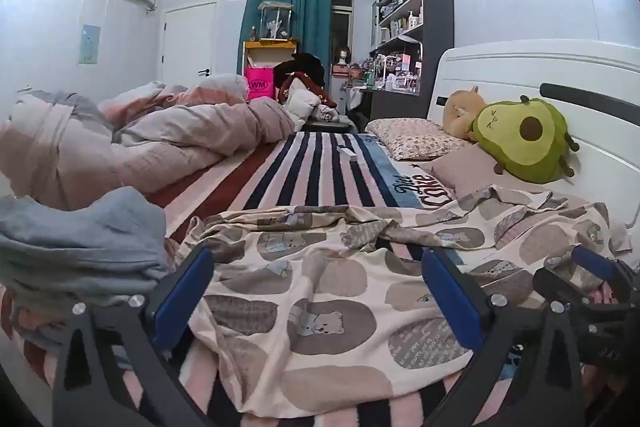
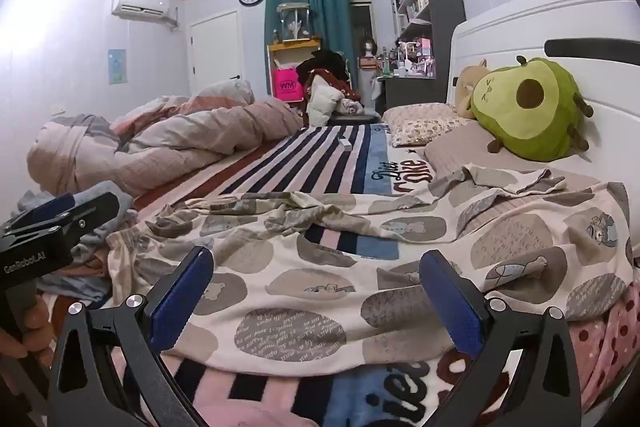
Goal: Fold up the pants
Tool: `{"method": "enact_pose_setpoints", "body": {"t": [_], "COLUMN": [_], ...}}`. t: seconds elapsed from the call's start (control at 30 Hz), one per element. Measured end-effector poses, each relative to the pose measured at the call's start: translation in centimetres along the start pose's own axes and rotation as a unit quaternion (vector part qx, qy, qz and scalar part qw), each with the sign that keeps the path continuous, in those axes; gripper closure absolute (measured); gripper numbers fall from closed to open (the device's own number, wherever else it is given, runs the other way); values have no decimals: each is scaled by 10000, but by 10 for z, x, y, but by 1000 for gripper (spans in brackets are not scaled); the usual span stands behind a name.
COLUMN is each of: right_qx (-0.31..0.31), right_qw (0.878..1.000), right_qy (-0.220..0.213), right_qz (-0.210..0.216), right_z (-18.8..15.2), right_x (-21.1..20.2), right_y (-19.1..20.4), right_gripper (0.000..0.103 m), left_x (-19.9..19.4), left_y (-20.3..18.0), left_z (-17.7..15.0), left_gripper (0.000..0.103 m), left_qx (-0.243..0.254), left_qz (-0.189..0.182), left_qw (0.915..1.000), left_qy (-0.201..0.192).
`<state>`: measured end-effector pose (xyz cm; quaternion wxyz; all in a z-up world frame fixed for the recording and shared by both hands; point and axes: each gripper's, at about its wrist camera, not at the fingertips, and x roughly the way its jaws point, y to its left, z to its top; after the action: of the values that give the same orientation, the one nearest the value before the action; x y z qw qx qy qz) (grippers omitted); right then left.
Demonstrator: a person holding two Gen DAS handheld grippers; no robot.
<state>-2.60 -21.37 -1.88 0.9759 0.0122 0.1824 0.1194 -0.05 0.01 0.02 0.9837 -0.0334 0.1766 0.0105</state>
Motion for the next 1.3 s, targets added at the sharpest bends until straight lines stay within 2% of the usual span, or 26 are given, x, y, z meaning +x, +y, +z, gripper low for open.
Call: {"method": "enact_pose_setpoints", "body": {"t": [0.3,0.43,0.7,0.87,1.3], "right_qx": [-100,-126,-146,-192,-1], "right_qw": [9999,9999,9999,9998,9998], "right_qy": [48,72,80,105,120], "right_qz": [-9,30,22,13,135], "right_z": [-1,-3,-2,-4,-2], "right_x": [2,1,1,4,1], "right_y": [2,4,3,6,0], "right_gripper": [0,0,0,0,0], "left_x": [7,-1,-6,-3,0], "left_y": [1,6,10,8,8], "left_z": [-16,-8,-8,-8,-10], "left_gripper": [1,1,1,1,1], "left_qx": [23,-36,-126,-70,-118], "left_qz": [27,-119,-101,50,13], "left_qw": [9999,9998,9997,9996,9993], "left_qy": [101,136,185,262,344]}}
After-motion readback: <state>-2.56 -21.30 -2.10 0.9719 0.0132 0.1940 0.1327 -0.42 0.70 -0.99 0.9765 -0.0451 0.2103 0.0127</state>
